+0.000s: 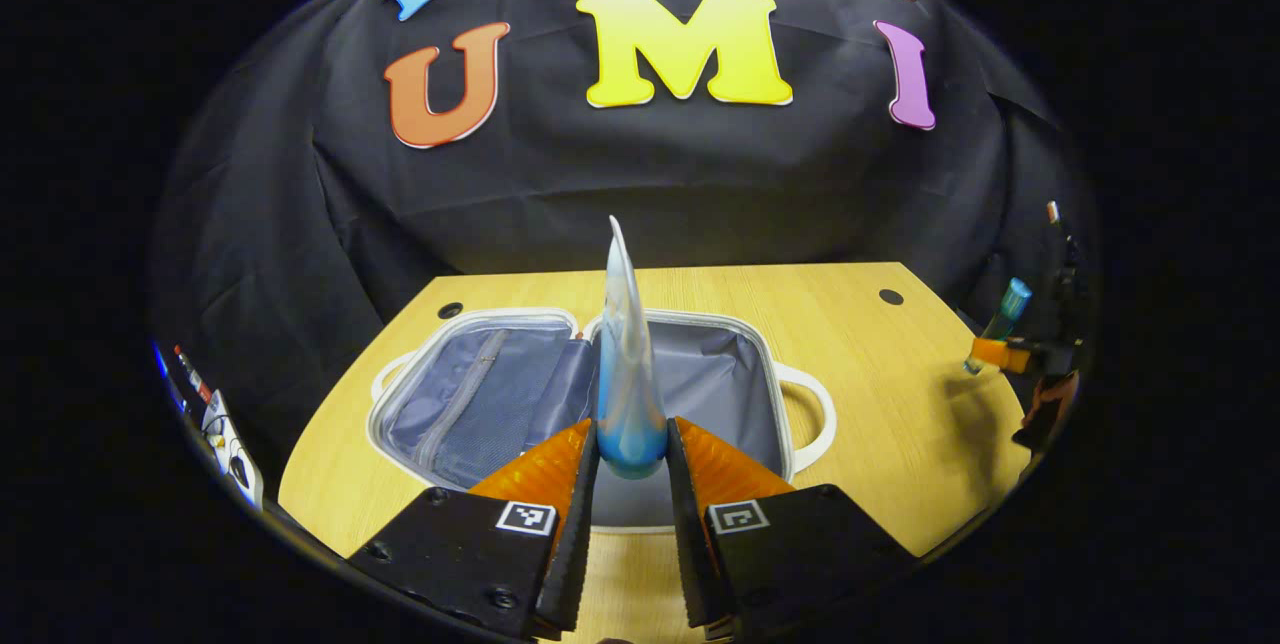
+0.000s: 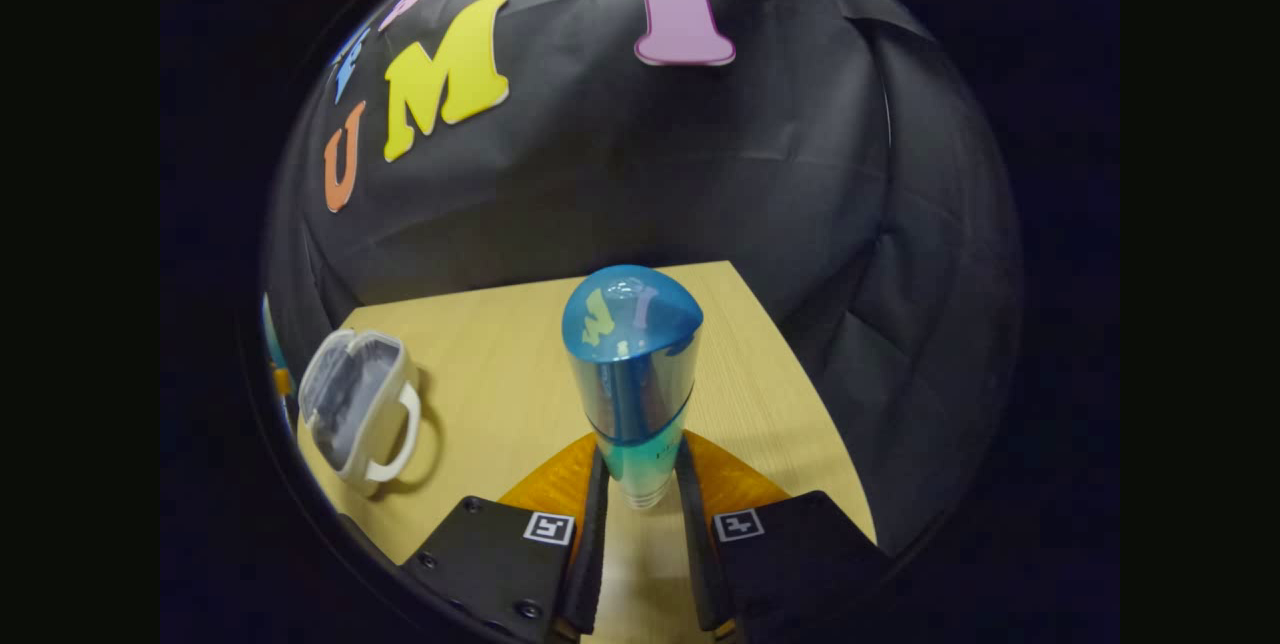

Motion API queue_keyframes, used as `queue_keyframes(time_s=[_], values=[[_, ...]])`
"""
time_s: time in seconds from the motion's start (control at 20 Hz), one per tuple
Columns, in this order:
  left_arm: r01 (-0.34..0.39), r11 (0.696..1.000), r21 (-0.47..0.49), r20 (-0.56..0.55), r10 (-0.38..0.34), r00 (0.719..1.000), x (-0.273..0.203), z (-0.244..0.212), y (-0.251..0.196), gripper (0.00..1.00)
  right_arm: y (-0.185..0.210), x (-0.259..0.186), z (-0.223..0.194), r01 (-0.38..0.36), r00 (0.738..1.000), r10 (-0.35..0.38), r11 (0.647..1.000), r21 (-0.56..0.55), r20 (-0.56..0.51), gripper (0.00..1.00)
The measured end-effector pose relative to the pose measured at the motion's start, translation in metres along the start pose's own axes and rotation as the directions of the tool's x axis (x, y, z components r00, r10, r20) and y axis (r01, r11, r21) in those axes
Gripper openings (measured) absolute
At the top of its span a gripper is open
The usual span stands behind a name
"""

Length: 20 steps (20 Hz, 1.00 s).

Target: First open the suitcase, pack the skin care products into it, and then close the suitcase.

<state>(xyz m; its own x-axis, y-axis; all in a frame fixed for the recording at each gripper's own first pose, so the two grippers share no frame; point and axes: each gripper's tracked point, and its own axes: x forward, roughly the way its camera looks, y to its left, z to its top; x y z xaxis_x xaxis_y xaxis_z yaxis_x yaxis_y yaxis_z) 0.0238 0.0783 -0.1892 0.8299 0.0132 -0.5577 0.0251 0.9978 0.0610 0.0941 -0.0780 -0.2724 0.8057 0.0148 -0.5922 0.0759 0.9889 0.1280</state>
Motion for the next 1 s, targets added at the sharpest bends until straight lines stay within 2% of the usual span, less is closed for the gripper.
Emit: queue_keyframes(time_s=[0.2, 0.4, 0.55, 0.95, 1.0], values=[[0.073, 0.997, -0.032, -0.107, -0.076, 0.991, 0.044, -0.043, 0.008, 0.41, 0.025, -0.074, 0.023, -0.035, 0.999, 0.035, 0.999, -0.007, 0.023, 0.34], [0.086, 0.994, -0.072, -0.186, -0.098, 0.978, 0.070, -0.071, 0.013, 0.41, 0.044, -0.124, 0.030, -0.027, 0.999, 0.025, 0.996, 0.087, 0.028, 0.34], [0.074, 0.994, -0.079, -0.256, -0.092, 0.962, 0.083, -0.090, 0.015, 0.41, 0.059, -0.142, 0.034, -0.031, 0.999, 0.028, 0.994, 0.108, 0.036, 0.34], [-0.008, 1.000, 0.019, -0.319, 0.014, 0.947, 0.095, -0.097, 0.030, 0.42, 0.086, -0.159, 0.038, -0.076, 0.996, 0.073, 0.995, 0.064, 0.055, 0.34], [-0.016, 0.999, 0.034, -0.324, 0.027, 0.946, 0.095, -0.097, 0.029, 0.49, 0.090, -0.159, 0.037, -0.083, 0.995, 0.079, 0.995, 0.062, 0.053, 0.34]])
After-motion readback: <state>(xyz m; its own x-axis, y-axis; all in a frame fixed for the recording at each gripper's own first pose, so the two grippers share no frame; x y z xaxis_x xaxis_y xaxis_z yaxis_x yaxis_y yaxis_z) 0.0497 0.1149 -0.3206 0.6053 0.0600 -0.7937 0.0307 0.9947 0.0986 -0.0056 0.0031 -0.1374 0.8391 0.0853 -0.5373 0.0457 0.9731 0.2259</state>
